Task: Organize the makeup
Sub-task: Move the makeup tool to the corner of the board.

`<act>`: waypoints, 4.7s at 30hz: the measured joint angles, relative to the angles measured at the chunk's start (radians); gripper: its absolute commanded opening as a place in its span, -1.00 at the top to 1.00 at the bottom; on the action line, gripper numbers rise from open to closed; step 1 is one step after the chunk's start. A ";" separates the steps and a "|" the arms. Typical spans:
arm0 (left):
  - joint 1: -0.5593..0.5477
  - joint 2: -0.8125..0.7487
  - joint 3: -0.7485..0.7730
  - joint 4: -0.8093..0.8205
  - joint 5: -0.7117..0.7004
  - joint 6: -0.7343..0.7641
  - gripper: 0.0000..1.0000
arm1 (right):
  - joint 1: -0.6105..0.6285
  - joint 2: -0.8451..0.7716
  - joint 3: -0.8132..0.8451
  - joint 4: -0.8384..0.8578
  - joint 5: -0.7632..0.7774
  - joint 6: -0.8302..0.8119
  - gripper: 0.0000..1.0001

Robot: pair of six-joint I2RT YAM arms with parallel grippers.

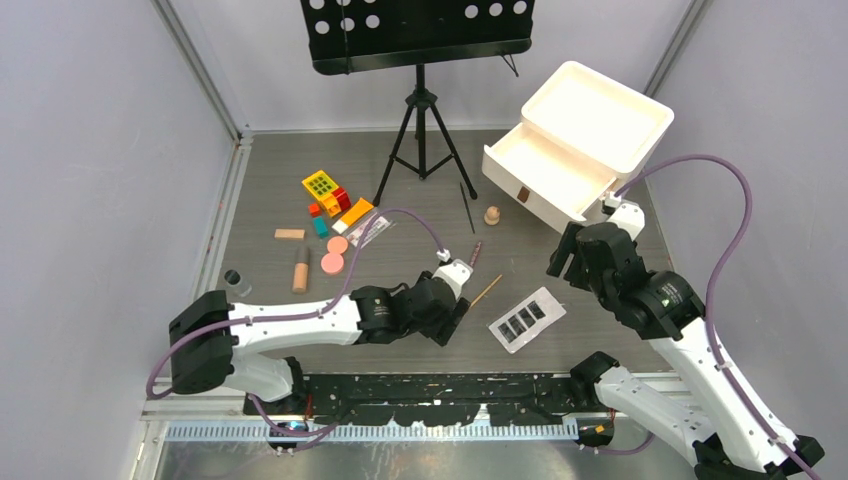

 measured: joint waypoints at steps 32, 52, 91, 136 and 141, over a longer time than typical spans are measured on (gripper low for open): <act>0.033 -0.101 0.003 0.085 -0.281 0.060 -0.99 | 0.001 -0.008 -0.038 0.261 0.295 -0.105 -0.95; 0.094 -0.003 -0.008 0.163 -0.225 0.083 -0.99 | 0.001 0.037 -0.106 0.402 0.296 -0.159 -0.93; 0.084 0.212 0.198 0.150 0.069 0.059 -0.85 | 0.001 0.002 0.013 0.162 0.248 -0.093 -0.87; -0.113 0.713 0.629 0.081 -0.099 0.185 -0.99 | 0.001 -0.065 0.019 0.092 0.123 -0.059 -0.84; -0.109 0.747 0.650 0.064 -0.097 0.199 -0.99 | 0.001 -0.065 0.019 0.092 0.122 -0.059 -0.84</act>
